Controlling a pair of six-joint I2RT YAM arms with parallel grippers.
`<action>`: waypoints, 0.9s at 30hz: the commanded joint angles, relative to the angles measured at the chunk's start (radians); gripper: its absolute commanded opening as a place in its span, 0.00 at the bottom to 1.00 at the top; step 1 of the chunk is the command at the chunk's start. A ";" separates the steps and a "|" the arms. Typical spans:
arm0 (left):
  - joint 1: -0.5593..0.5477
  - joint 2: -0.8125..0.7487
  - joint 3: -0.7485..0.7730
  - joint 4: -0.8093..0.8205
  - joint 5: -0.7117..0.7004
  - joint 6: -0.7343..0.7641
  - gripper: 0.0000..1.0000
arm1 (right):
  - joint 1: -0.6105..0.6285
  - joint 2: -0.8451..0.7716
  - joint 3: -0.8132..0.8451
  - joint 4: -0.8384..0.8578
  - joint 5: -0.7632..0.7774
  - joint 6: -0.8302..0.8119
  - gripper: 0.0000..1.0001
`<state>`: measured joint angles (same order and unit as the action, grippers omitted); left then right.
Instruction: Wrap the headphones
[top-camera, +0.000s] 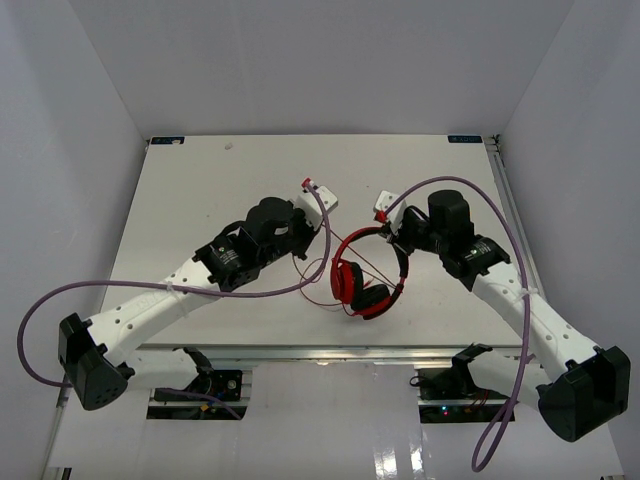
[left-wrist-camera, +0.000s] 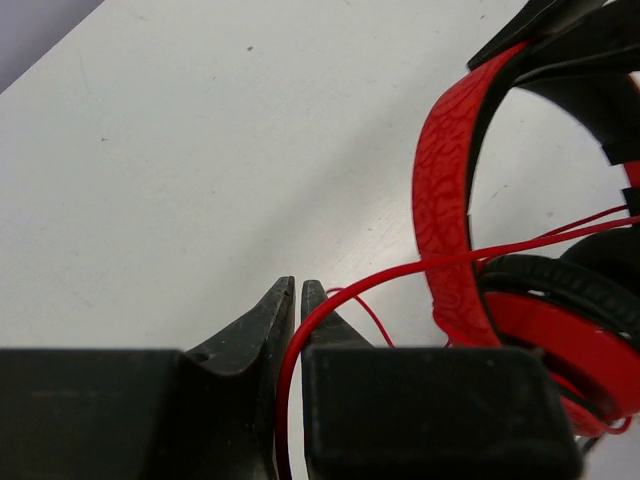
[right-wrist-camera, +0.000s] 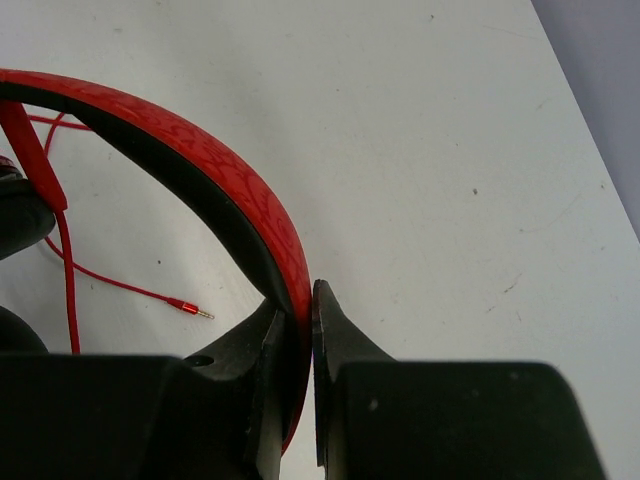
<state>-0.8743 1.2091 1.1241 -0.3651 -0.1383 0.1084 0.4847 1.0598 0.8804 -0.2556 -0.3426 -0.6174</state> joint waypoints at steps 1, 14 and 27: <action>0.037 -0.046 -0.070 0.048 -0.041 0.017 0.19 | -0.010 0.004 0.109 -0.036 -0.101 0.034 0.08; 0.112 -0.114 -0.441 0.578 0.249 -0.195 0.33 | -0.284 0.135 0.343 -0.025 -0.680 0.574 0.08; 0.055 0.299 -0.602 1.348 0.489 -0.471 0.42 | -0.305 0.144 0.407 0.185 -0.365 1.082 0.08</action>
<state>-0.7843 1.4337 0.5321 0.7094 0.2998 -0.2896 0.1826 1.2106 1.1855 -0.1628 -0.7525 0.2785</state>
